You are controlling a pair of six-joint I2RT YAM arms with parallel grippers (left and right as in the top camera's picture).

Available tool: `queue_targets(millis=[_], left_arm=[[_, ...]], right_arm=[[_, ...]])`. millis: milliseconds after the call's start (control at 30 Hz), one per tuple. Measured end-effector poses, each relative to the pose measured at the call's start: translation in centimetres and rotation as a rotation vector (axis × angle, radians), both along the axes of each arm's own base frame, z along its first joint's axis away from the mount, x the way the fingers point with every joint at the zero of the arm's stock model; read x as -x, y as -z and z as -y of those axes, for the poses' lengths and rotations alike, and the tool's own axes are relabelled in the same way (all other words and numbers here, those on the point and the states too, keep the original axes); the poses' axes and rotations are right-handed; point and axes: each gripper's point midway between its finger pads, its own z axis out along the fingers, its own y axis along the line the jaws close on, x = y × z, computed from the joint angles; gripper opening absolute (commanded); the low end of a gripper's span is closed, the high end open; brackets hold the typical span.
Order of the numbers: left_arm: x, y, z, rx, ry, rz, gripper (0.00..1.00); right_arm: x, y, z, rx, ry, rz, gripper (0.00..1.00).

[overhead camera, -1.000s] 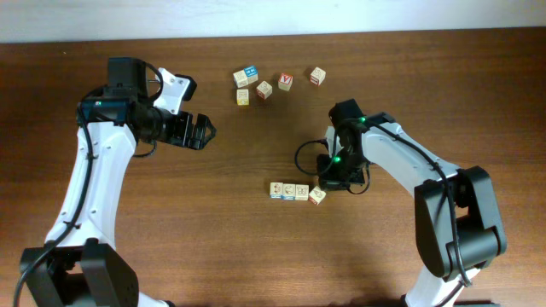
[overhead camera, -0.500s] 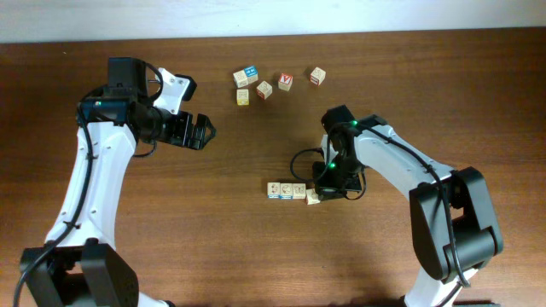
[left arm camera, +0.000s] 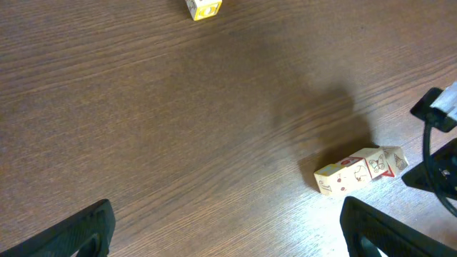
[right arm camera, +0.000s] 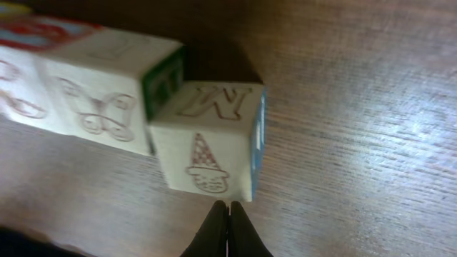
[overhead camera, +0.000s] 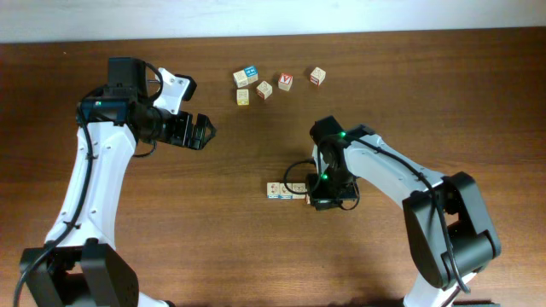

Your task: Rotate 4 blocks

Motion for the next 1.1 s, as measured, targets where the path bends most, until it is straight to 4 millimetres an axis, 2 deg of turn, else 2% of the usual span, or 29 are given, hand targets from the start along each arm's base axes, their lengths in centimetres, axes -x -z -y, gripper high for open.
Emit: queue_targets(millis=[367, 600, 633, 700, 767, 833, 900, 967, 1100], left_arm=[[0.0, 0.0, 0.0, 0.0, 0.0, 0.0, 0.99], [0.0, 0.0, 0.0, 0.0, 0.0, 0.0, 0.99], [0.0, 0.0, 0.0, 0.0, 0.0, 0.0, 0.99], [0.0, 0.0, 0.0, 0.0, 0.0, 0.0, 0.99], [0.0, 0.0, 0.0, 0.0, 0.0, 0.0, 0.99], [0.0, 0.0, 0.0, 0.0, 0.0, 0.0, 0.99], [0.0, 0.0, 0.0, 0.0, 0.0, 0.0, 0.99], [0.0, 0.0, 0.0, 0.0, 0.0, 0.0, 0.99], [0.0, 0.0, 0.0, 0.0, 0.0, 0.0, 0.99]], right_arm=[[-1.5, 0.3, -1.1, -0.076, -0.11, 0.095, 0.04], [-1.0, 0.1, -1.3, -0.101, -0.148, 0.084, 0.04], [-0.6, -0.3, -1.1, -0.093, -0.146, 0.055, 0.04], [-1.4, -2.1, -1.4, -0.103, -0.135, 0.083, 0.04], [-2.3, -2.8, -0.6, -0.109, -0.087, 0.102, 0.04], [-4.5, -2.7, 1.5, -0.097, 0.019, 0.135, 0.04], [-5.7, -2.5, 2.2, -0.061, 0.074, 0.17, 0.04], [-6.0, -2.3, 2.3, -0.047, 0.09, 0.179, 0.04], [-5.0, 0.0, 1.7, -0.027, 0.075, 0.112, 0.04]])
